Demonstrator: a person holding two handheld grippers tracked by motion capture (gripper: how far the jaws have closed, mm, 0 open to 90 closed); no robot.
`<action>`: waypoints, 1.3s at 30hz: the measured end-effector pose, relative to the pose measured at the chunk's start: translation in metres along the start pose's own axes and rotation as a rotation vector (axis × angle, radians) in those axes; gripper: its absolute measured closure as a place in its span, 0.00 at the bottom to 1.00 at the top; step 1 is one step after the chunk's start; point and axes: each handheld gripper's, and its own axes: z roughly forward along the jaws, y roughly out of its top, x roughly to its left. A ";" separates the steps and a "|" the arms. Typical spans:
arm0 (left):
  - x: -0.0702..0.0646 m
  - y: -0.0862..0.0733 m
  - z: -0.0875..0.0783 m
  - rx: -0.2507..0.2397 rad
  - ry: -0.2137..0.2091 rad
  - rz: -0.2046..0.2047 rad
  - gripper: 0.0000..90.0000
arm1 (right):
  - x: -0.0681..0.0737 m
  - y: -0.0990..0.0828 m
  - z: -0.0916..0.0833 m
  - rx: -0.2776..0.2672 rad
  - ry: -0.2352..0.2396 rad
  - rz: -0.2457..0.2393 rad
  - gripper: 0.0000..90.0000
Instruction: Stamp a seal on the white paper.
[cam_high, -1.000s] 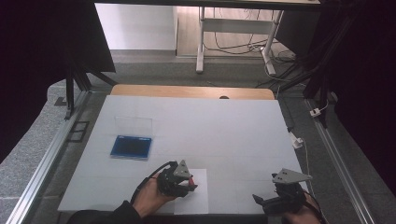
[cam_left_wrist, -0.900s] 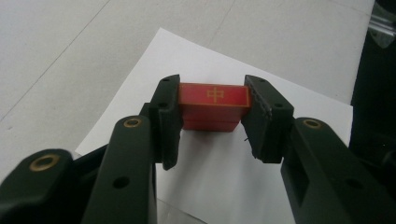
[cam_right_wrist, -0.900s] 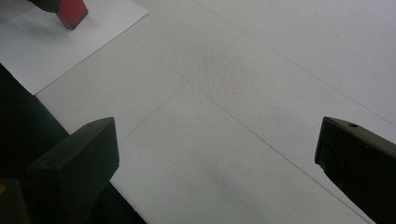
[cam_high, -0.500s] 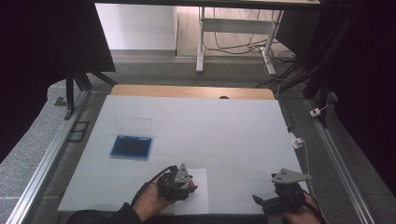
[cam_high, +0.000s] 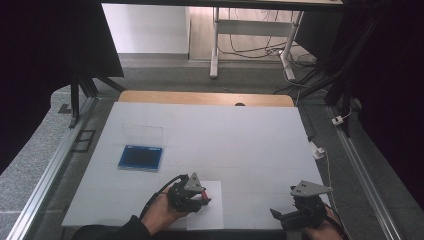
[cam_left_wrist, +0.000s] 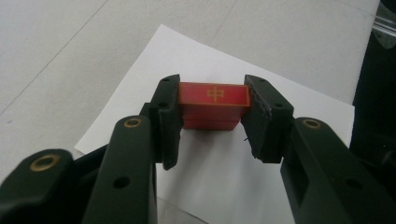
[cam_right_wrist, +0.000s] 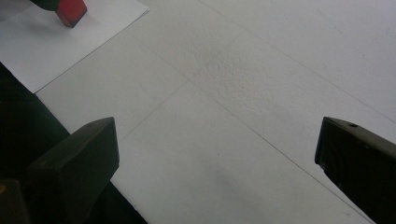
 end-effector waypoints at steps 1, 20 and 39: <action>0.000 -0.001 0.000 -0.007 -0.001 -0.004 0.65 | 0.000 0.000 0.000 -0.001 0.000 0.000 0.00; -0.002 0.003 -0.006 -0.028 0.031 0.057 0.65 | -0.001 0.000 -0.001 -0.002 -0.001 0.002 0.00; 0.008 0.007 -0.031 -0.076 -0.002 -0.019 0.65 | -0.001 0.000 -0.001 -0.008 -0.004 0.012 0.00</action>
